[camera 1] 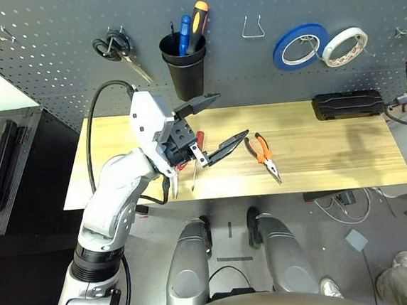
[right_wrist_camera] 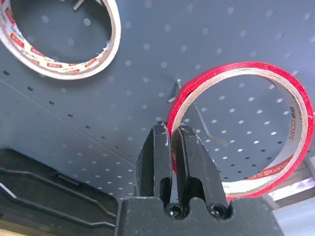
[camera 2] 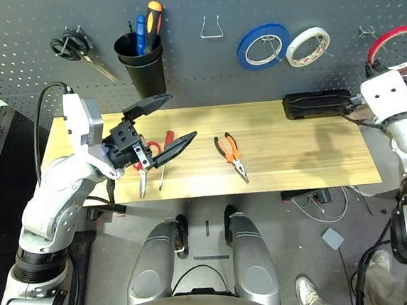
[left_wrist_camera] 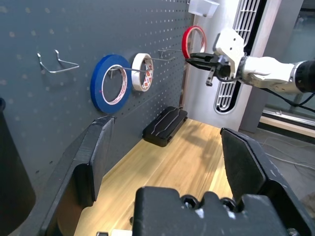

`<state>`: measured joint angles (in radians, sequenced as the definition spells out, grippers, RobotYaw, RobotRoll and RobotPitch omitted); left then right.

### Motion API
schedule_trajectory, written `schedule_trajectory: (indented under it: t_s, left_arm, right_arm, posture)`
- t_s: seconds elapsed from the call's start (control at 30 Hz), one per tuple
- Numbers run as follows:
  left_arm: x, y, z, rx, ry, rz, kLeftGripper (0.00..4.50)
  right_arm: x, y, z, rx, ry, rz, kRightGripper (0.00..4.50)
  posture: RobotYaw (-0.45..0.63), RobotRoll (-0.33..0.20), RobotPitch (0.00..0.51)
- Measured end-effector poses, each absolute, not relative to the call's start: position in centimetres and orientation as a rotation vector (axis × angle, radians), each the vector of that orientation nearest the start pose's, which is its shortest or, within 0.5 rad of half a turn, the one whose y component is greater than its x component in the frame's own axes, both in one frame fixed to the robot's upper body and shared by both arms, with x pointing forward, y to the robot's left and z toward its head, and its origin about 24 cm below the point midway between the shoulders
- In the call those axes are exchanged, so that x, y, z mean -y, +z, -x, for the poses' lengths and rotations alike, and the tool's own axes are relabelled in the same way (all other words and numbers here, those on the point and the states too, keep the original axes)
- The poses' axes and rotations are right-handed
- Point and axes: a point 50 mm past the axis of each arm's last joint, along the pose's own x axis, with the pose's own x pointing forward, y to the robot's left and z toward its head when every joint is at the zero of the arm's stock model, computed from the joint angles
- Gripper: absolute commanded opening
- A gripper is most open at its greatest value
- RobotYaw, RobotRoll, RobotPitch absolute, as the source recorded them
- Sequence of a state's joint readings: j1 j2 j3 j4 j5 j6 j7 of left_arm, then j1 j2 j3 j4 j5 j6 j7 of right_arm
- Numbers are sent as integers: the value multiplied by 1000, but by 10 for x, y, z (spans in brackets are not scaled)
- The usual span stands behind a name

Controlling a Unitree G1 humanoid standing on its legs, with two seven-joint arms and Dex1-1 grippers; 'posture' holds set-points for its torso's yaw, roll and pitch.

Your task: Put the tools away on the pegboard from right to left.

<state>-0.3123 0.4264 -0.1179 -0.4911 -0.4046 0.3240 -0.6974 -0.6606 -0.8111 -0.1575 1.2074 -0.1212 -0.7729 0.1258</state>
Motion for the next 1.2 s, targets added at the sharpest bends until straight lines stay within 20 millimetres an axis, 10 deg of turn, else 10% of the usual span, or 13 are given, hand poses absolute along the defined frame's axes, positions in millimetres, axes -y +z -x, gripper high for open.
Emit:
schedule_trajectory:
  t_s: [0.53, 0.97, 1.2]
  left_arm:
    - [-112, 187, -244, 324, -1047, -225, 4500]
    - [-115, 180, -243, 285, -1031, -225, 4500]
    - [-119, 175, -242, 253, -1018, -236, 4500]
  right_arm:
    - [354, 154, -343, 66, -210, 643, 37]
    - [341, 141, -336, 187, -191, 653, 4452]
    - [319, 99, -316, 172, 17, 618, 4486]
  posture:
    - [191, 0, 235]
    - [234, 0, 264]
    - [230, 0, 264]
